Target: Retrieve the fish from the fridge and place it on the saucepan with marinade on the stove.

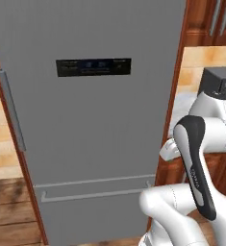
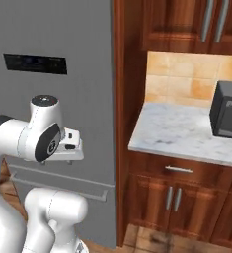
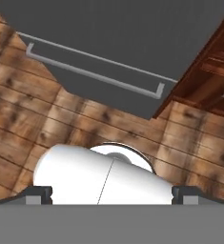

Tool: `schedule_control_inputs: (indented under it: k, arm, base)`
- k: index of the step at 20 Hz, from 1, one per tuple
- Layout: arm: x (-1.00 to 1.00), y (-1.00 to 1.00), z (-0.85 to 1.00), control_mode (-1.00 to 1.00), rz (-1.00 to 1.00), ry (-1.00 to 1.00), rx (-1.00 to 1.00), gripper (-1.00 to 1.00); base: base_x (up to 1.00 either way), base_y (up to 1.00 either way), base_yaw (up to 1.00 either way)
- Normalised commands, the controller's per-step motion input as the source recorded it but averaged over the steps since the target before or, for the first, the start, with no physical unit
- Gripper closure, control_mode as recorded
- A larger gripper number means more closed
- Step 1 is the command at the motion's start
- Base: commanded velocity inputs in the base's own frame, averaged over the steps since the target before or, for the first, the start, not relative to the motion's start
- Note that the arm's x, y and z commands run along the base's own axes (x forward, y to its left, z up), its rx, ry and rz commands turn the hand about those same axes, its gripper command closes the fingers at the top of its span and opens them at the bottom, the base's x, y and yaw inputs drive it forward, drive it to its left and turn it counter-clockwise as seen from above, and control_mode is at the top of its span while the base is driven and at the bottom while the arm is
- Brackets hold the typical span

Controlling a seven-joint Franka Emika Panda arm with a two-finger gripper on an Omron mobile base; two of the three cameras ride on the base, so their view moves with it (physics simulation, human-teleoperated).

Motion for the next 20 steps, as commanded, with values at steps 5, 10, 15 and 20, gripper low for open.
schedule_control_inputs:
  k: [5, 10, 15, 20]
  arm:
    - [0.0, 0.0, 0.0, 1.0, 0.0, 0.0, 0.0, -1.0]
    - [0.0, 0.0, 0.0, 1.0, 0.0, 0.0, 0.0, -1.0]
    - [0.0, 0.0, 0.0, 1.0, 0.0, 0.0, 0.0, -1.0]
    - [0.0, 0.0, 0.0, 1.0, 0.0, 0.0, 0.0, -1.0]
  base:
    - [0.0, 0.94, -0.3]
    - [0.0, 0.94, -0.31]
    - [0.0, 0.91, -0.33]
    - [0.0, 0.77, -0.37]
